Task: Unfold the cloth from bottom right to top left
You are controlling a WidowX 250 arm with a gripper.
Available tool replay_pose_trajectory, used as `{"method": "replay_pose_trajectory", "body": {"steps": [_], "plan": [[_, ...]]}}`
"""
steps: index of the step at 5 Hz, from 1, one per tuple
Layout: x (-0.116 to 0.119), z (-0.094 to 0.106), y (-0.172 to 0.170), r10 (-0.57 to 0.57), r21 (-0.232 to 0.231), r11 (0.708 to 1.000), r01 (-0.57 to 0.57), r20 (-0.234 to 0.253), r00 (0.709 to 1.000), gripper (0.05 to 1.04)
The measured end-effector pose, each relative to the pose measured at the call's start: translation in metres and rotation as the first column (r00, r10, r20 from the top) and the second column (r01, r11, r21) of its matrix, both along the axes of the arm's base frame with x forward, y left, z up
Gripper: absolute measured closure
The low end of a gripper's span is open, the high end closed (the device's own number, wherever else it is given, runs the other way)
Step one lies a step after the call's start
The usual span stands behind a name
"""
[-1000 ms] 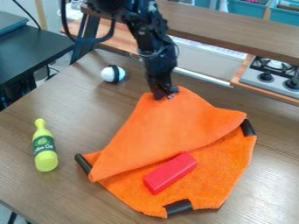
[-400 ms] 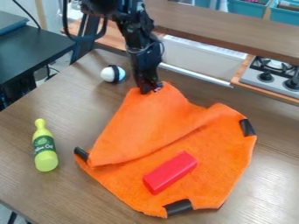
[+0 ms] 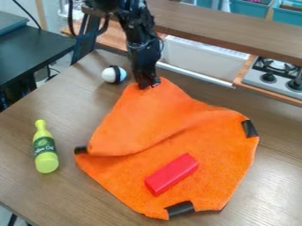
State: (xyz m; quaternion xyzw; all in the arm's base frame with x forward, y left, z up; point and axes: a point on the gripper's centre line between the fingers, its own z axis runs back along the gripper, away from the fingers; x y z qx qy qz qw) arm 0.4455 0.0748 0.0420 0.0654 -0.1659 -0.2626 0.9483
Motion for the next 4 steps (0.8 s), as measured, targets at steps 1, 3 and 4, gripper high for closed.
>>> {"method": "replay_pose_trajectory", "body": {"steps": [1, 3, 4], "plan": [[0.008, 0.003, 0.008, -0.026, 0.018, 1.000, 0.026, -0.001, 1.000, 1.033], [0.020, -0.001, 0.012, -0.109, 0.049, 0.993, 0.110, -0.026, 0.994, 1.033], [0.022, -0.011, 0.015, -0.144, 0.034, 0.989, 0.145, -0.050, 0.988, 1.012]]}}
